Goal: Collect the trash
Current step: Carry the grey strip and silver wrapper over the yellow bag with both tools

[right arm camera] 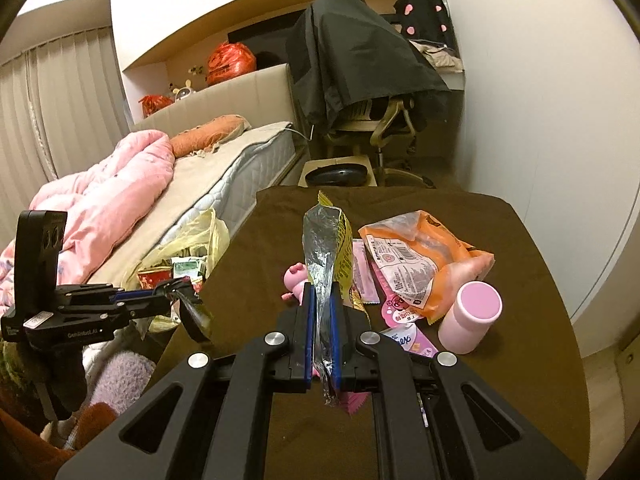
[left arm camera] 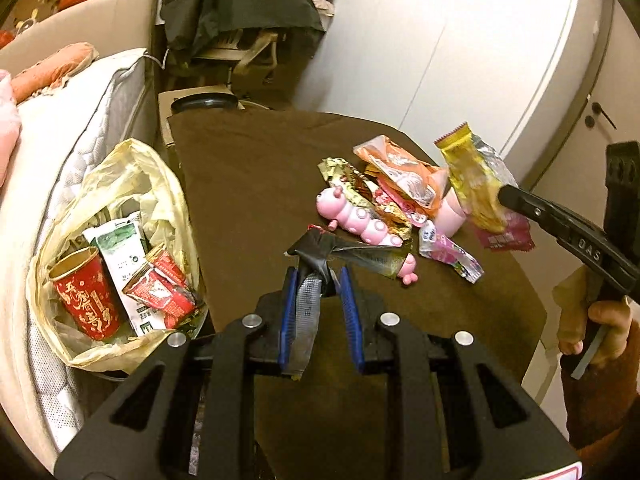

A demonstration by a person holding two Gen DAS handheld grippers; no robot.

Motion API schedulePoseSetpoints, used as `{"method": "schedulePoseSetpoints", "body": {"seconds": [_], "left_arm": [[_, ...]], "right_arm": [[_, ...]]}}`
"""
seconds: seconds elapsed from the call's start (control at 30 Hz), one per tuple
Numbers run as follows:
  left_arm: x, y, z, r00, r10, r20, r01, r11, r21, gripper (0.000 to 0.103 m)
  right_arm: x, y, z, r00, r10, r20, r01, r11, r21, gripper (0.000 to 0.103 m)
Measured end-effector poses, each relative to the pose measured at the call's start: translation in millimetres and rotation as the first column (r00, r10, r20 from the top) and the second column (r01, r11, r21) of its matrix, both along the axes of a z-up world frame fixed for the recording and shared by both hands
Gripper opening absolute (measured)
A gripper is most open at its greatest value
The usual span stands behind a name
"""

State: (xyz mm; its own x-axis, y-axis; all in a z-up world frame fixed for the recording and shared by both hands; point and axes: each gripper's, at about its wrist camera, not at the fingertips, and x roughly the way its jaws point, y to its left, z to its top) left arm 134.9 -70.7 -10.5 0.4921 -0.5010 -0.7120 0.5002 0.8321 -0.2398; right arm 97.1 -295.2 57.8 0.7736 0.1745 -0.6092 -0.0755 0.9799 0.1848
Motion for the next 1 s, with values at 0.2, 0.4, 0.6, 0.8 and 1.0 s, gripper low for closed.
{"method": "schedulePoseSetpoints", "body": {"seconds": [0.2, 0.4, 0.6, 0.8, 1.0], "left_arm": [[13.0, 21.3, 3.6, 0.998, 0.068, 0.007, -0.068, 0.998, -0.008, 0.021], [34.3, 73.9, 17.9, 0.982, 0.183, 0.045, -0.181, 0.983, -0.042, 0.021], [61.6, 142.6, 4.1, 0.956, 0.293, -0.031, -0.295, 0.949, -0.110, 0.021], [80.7, 170.8, -36.1, 0.940, 0.313, -0.138, -0.328, 0.938, -0.108, 0.021], [100.0, 183.0, -74.8, 0.921, 0.331, -0.203, -0.346, 0.937, -0.043, 0.021]], "right_arm": [[18.7, 26.3, 6.7, 0.998, 0.055, 0.011, -0.055, 0.998, -0.014, 0.008], [57.4, 69.7, 13.4, 0.987, 0.159, 0.020, -0.159, 0.987, 0.002, 0.008], [109.3, 135.1, 5.5, 0.953, 0.302, -0.007, -0.302, 0.953, 0.033, 0.008], [148.9, 190.7, -17.2, 0.911, 0.407, -0.060, -0.404, 0.913, 0.057, 0.008], [196.0, 231.2, -59.7, 0.866, 0.469, -0.173, -0.463, 0.883, 0.078, 0.008]]}}
